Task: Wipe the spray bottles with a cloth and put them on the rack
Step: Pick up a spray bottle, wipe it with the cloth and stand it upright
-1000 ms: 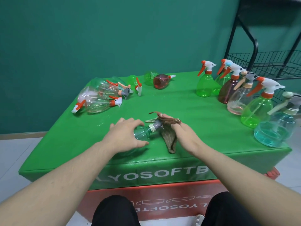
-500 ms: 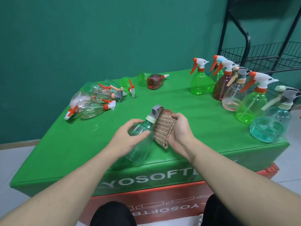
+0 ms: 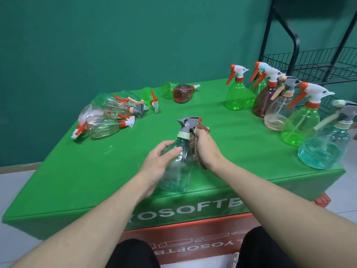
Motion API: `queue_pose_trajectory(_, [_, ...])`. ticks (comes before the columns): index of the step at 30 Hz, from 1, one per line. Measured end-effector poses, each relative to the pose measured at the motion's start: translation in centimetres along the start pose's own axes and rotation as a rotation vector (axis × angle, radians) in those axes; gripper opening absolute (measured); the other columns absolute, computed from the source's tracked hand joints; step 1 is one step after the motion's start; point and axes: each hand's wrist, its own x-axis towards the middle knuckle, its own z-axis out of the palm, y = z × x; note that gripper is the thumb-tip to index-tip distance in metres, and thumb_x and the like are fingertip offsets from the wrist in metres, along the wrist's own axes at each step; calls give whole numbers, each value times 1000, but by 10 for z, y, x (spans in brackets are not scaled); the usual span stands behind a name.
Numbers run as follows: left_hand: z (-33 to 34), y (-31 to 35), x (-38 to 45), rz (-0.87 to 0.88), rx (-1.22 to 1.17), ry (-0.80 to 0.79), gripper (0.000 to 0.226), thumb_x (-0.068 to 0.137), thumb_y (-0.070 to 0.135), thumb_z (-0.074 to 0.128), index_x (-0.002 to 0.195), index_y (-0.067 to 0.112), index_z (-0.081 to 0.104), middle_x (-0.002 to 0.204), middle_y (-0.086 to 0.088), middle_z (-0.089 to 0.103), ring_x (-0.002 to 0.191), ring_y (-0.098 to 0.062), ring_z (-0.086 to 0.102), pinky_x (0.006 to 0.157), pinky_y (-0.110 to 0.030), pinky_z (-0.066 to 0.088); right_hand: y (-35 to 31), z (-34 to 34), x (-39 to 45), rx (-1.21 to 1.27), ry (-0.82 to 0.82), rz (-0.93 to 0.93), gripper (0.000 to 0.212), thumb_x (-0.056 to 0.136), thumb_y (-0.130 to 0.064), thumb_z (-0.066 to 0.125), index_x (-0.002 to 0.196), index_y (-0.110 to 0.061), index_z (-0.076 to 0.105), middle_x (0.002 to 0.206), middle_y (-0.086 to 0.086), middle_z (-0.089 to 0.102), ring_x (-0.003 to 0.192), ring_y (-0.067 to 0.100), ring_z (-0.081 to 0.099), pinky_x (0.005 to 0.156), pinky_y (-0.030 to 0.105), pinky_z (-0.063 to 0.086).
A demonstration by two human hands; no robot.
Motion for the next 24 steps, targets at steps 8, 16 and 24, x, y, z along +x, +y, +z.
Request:
queue_pose_trajectory(8, [1,1,-3,-58,-41,-62,90,37,84,84,116,47,62,136,-4,66,125,-38,62,103,-71,45,-9,-17,1,597,-88,149,43,105,-30,21,105,-8,58,87,15,63,75,24,55,96,51,48])
queue_pose_trajectory(16, [0,6,-5,-59,-80,-67,56,70,51,71,119,25,60,112,-10,76,80,-27,75,69,-45,64,6,-2,3,-18,8,6,42,96,-47,19,76,-22,46,74,6,59,75,22,53,86,43,51])
queue_pose_trajectory(24, [-3,19,1,-32,-106,88,55,71,59,79,117,32,64,118,3,71,105,-31,71,97,-62,54,5,-6,0,-140,114,58,45,106,-37,18,90,-19,57,86,9,65,80,23,58,82,36,49])
